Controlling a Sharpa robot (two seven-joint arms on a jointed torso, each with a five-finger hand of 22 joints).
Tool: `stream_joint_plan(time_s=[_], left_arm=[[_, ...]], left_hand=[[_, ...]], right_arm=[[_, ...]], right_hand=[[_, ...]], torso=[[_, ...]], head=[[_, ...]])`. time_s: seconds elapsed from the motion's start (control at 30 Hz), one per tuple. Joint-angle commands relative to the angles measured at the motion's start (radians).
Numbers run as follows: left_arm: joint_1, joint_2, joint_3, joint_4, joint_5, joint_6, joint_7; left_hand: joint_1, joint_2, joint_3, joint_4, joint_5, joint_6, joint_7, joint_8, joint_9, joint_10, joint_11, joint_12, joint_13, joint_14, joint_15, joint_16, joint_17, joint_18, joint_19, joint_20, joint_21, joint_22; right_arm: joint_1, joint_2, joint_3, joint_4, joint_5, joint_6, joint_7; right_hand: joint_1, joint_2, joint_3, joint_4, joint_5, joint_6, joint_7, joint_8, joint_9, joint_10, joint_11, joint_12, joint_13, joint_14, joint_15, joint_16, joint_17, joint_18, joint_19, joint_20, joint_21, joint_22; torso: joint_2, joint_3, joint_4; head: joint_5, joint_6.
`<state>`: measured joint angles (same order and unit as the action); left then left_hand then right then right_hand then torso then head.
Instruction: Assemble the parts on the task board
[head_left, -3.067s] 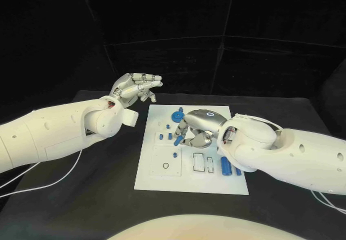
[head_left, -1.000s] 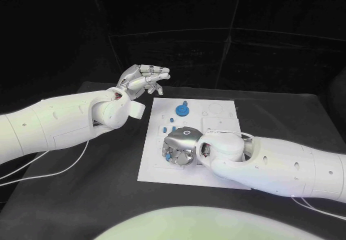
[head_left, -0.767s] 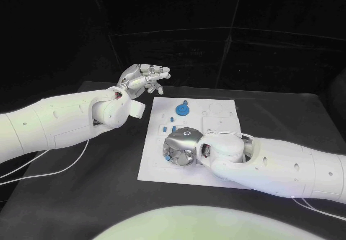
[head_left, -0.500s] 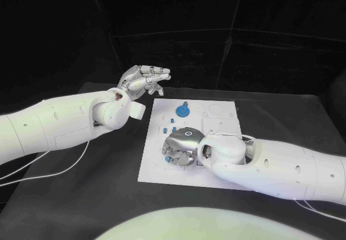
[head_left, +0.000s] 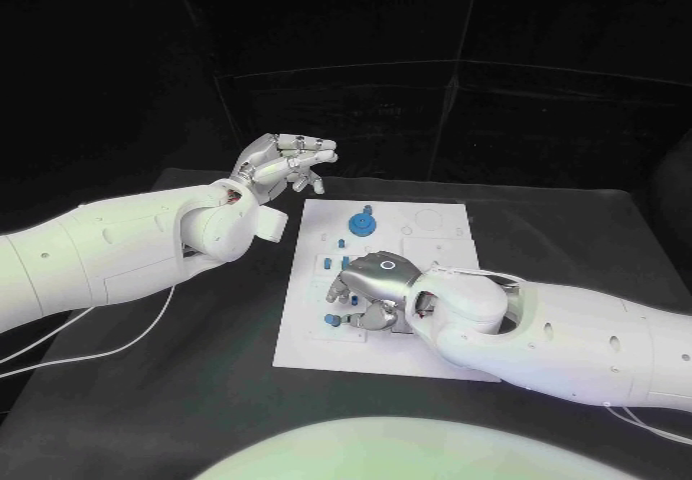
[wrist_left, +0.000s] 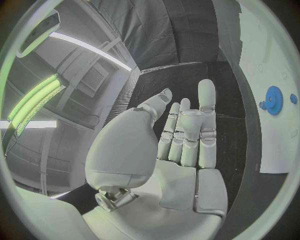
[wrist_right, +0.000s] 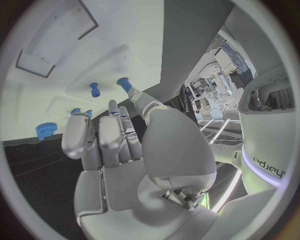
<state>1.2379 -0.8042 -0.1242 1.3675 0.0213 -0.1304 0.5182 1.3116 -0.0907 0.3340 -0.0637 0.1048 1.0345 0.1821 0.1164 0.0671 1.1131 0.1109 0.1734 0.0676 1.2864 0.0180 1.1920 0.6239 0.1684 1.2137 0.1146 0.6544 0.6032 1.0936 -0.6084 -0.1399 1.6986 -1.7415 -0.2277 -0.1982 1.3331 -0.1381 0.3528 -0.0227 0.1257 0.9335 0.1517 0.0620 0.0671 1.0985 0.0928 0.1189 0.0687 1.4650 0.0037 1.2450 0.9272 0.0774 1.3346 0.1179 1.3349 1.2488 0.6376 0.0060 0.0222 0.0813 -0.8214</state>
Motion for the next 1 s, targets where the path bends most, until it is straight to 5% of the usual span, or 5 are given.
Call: stream_joint_plan(time_s=[0.03, 0.33, 0.5, 0.73, 1.0], left_arm=[[0.001, -0.002, 0.001, 0.001, 0.003, 0.013, 0.003], [0.001, -0.009, 0.0, 0.002, 0.003, 0.011, 0.005], [0.001, -0.014, -0.004, 0.008, 0.003, 0.009, 0.011], [0.001, -0.017, -0.015, 0.025, 0.003, 0.007, 0.018], [0.0, -0.02, -0.02, 0.041, 0.003, 0.003, 0.024]], left_hand=[[0.003, 0.004, -0.006, 0.002, 0.002, -0.006, -0.002, 0.002, 0.001, -0.005, -0.003, 0.004, 0.0, -0.007, 0.003, -0.003, -0.001, 0.015, -0.001, 0.005, -0.004, -0.001], [0.004, 0.005, -0.007, 0.002, 0.002, -0.006, -0.002, 0.003, 0.001, -0.005, -0.003, 0.004, 0.0, -0.008, 0.003, -0.004, -0.003, 0.015, -0.001, 0.005, -0.004, -0.001], [0.005, 0.006, -0.008, 0.002, 0.002, -0.002, -0.004, 0.006, 0.002, -0.002, -0.004, 0.007, 0.0, -0.009, 0.002, -0.005, -0.006, 0.015, -0.001, 0.005, -0.006, -0.002], [0.003, 0.007, -0.011, 0.004, 0.002, 0.002, -0.006, 0.009, 0.003, 0.001, -0.006, 0.01, 0.001, -0.01, 0.001, -0.006, -0.007, 0.015, 0.0, 0.004, -0.007, -0.004], [0.001, 0.006, -0.015, 0.005, 0.001, 0.004, -0.007, 0.011, 0.003, 0.002, -0.006, 0.011, 0.001, -0.01, 0.001, -0.006, -0.007, 0.015, 0.0, 0.004, -0.008, -0.004]], right_arm=[[0.004, -0.043, 0.001, 0.035, 0.008, -0.046, 0.001], [0.046, -0.234, 0.004, 0.141, 0.229, -0.146, -0.001], [0.065, -0.356, 0.005, 0.184, 0.432, -0.188, -0.062], [0.069, -0.453, 0.003, 0.2, 0.49, -0.199, -0.16], [0.05, -0.515, -0.001, 0.216, 0.436, -0.192, -0.276]], right_hand=[[0.001, -0.003, -0.009, 0.002, 0.009, 0.006, 0.001, 0.008, 0.002, -0.008, 0.0, 0.011, 0.002, -0.001, 0.004, -0.002, 0.001, 0.009, -0.009, -0.002, -0.006, -0.002], [-0.008, 0.002, -0.037, 0.024, 0.025, 0.087, 0.008, 0.039, 0.013, 0.102, -0.013, 0.1, 0.031, 0.004, -0.003, 0.006, 0.01, 0.005, 0.005, -0.006, 0.005, 0.014], [-0.078, -0.029, -0.14, 0.08, 0.103, 0.098, -0.03, 0.066, 0.018, 0.262, -0.057, 0.303, 0.167, 0.032, -0.041, 0.074, 0.12, -0.016, 0.072, -0.041, 0.071, 0.097], [-0.073, 0.008, -0.308, 0.152, 0.127, 0.074, -0.04, 0.163, 0.043, 0.278, -0.062, 1.068, 1.001, 0.054, -0.05, 0.186, 0.315, -0.037, 0.128, -0.052, 0.134, 0.18], [-0.083, 0.036, -0.403, 0.228, 0.126, 0.053, -0.043, 0.226, 0.062, 0.295, -0.065, 1.178, 1.145, 0.059, -0.045, 0.213, 0.367, -0.044, 0.147, -0.047, 0.155, 0.209]], torso=[[-0.001, -0.001, 0.0], [-0.001, -0.0013, -0.001], [-0.001, -0.0027, -0.0019], [0.001, -0.0013, -0.0017], [-0.001, -0.0002, -0.0039]], head=[[0.0, 0.002], [-0.018, 0.017], [-0.054, 0.027], [-0.088, 0.038], [-0.105, 0.039]])
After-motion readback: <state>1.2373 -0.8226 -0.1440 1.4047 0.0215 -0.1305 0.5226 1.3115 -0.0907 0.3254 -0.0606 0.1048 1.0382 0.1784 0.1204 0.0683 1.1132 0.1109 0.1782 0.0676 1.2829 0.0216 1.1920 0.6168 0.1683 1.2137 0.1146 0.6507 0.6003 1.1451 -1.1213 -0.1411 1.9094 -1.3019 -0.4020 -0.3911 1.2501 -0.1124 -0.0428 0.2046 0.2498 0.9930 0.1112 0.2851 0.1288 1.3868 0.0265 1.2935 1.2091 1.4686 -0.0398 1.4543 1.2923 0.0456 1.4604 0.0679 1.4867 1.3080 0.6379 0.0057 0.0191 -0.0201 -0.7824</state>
